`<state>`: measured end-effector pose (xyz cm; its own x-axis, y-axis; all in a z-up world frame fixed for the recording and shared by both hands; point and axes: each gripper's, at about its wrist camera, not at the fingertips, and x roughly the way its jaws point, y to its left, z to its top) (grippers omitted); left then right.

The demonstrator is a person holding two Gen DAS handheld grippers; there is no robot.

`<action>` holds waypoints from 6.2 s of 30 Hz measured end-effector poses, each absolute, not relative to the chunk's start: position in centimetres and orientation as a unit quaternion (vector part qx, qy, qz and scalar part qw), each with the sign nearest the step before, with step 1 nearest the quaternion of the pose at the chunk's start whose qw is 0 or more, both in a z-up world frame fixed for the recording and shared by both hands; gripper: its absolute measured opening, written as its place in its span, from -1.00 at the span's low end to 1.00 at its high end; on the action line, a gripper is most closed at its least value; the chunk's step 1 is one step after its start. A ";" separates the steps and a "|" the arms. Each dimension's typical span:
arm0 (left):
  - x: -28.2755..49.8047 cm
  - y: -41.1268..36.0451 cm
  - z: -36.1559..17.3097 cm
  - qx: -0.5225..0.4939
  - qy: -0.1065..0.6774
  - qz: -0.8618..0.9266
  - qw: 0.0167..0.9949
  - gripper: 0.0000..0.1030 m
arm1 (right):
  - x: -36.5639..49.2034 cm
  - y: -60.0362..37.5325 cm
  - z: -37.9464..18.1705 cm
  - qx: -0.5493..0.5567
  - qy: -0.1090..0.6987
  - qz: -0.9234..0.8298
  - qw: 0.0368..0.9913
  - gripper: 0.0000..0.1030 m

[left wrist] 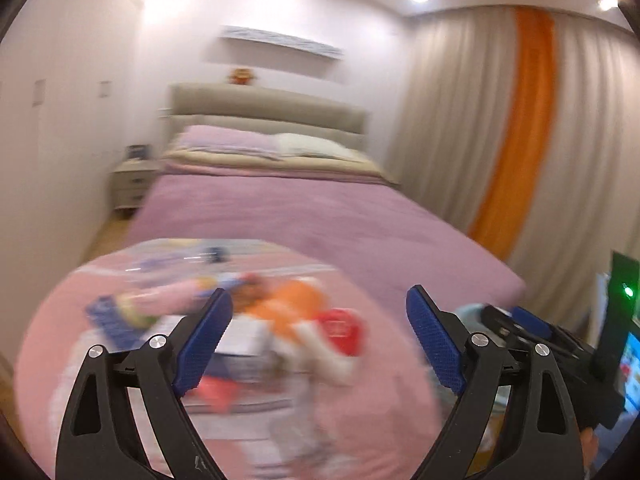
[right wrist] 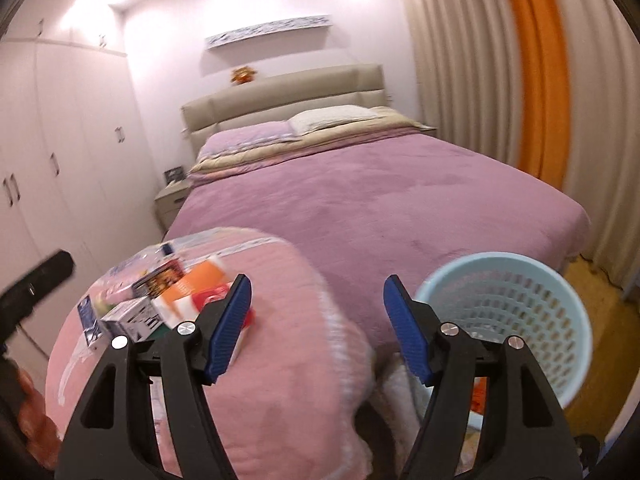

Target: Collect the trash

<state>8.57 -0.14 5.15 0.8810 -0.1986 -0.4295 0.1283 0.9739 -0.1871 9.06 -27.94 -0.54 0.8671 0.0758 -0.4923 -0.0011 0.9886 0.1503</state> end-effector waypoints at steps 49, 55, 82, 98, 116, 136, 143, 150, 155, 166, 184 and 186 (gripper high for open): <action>14.6 15.3 -7.0 -0.174 0.405 0.060 0.895 -0.02 | 18.3 -15.9 -7.3 0.083 0.379 0.068 0.919 0.27; 14.4 14.4 -8.1 -0.162 0.389 0.066 0.905 -0.08 | 18.6 -13.9 -8.6 0.031 0.404 0.070 0.912 0.27; 12.6 13.6 -7.8 -0.156 0.349 0.034 0.923 -0.33 | 15.1 -20.0 -7.2 0.090 0.376 0.092 0.918 -0.85; 12.3 13.7 -8.5 -0.148 0.344 0.027 0.927 -0.33 | 14.4 -23.0 -8.1 0.082 0.432 0.127 0.889 0.16; 12.1 14.2 -8.4 -0.163 0.347 0.016 0.924 -0.33 | 20.3 -25.3 -10.0 0.113 0.423 0.116 0.891 0.24; 7.5 11.2 -1.9 -0.114 0.290 -0.042 0.949 -0.33 | 17.7 -21.9 -7.6 0.079 0.393 0.124 0.908 -0.56; 8.3 5.0 0.2 -0.082 0.275 -0.112 0.951 -0.33 | 14.9 -25.0 -4.8 0.088 0.351 0.109 0.926 -0.56; 10.3 -4.0 1.5 -0.038 0.267 -0.201 0.942 -0.33 | 12.1 -31.1 -2.4 0.098 0.312 0.055 0.944 -0.57; 12.9 -10.6 1.2 -0.040 0.294 -0.284 0.912 -0.33 | 11.0 -35.5 -2.0 0.099 0.303 -0.005 0.948 -0.57; 16.3 -22.6 -2.5 -0.022 0.354 -0.377 0.856 -0.33 | 10.6 -45.2 -5.5 0.168 0.352 -0.115 0.914 -0.57; 18.2 -28.6 -6.6 0.001 0.406 -0.360 0.840 -0.01 | 10.6 -49.7 -10.3 0.201 0.403 -0.163 0.878 -0.53; 17.9 -27.5 -6.1 -0.006 0.398 -0.361 0.843 0.08 | 10.7 -49.9 -10.3 0.211 0.404 -0.151 0.877 -0.52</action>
